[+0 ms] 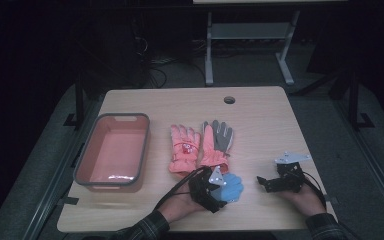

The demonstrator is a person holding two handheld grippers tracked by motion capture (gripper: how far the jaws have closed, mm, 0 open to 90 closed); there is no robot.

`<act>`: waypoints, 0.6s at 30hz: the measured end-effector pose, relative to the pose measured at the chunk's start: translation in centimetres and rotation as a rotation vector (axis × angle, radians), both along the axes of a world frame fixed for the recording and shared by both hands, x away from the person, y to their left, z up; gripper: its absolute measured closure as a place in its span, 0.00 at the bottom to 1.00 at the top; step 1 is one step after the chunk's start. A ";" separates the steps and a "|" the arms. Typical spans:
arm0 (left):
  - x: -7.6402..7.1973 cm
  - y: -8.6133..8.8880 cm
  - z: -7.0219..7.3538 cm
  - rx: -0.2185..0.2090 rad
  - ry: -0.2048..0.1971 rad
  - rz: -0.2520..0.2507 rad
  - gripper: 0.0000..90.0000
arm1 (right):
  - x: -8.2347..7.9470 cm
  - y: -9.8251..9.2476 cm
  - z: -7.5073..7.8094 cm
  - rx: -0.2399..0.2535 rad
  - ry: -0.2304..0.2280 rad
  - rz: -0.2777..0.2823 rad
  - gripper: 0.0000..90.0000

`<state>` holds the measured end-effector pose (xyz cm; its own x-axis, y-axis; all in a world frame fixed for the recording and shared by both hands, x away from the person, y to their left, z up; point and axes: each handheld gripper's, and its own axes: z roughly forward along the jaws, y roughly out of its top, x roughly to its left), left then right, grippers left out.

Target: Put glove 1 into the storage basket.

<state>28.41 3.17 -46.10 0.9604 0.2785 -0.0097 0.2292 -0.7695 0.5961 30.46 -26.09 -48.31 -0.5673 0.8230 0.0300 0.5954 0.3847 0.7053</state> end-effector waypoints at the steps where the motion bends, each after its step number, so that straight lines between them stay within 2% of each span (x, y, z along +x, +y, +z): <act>1: 0.1 0.1 0.2 0.007 0.002 -0.007 0.38 | 0.0 0.0 0.0 -0.001 -0.001 -0.001 0.03; 3: 0.2 0.2 0.3 0.000 0.016 -0.006 0.51 | 0.0 0.0 0.0 0.000 -0.001 -0.002 0.03; 5: 0.4 0.2 0.4 -0.027 0.060 -0.007 0.67 | 0.0 0.0 0.0 0.000 -0.001 -0.002 0.03; 7: 0.6 0.3 0.5 -0.016 0.076 -0.024 0.75 | 0.0 0.0 0.0 0.000 -0.001 -0.002 0.03; 12: 0.9 0.7 0.5 -0.041 0.123 -0.016 0.80 | 0.0 0.0 0.0 0.000 -0.001 -0.002 0.03; 15: 1.1 0.9 0.7 -0.040 0.119 -0.014 0.81 | 0.0 0.0 0.0 0.000 0.000 -0.002 0.03; 18: 1.1 1.2 1.2 -0.058 0.133 -0.013 0.82 | 0.0 0.0 0.0 0.000 0.000 -0.002 0.03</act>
<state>29.54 4.35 -44.86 0.9531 0.2610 -0.1533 0.2994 -0.7381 0.6046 30.44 -26.07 -48.31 -0.5657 0.8241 0.0297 0.5959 0.3836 0.7055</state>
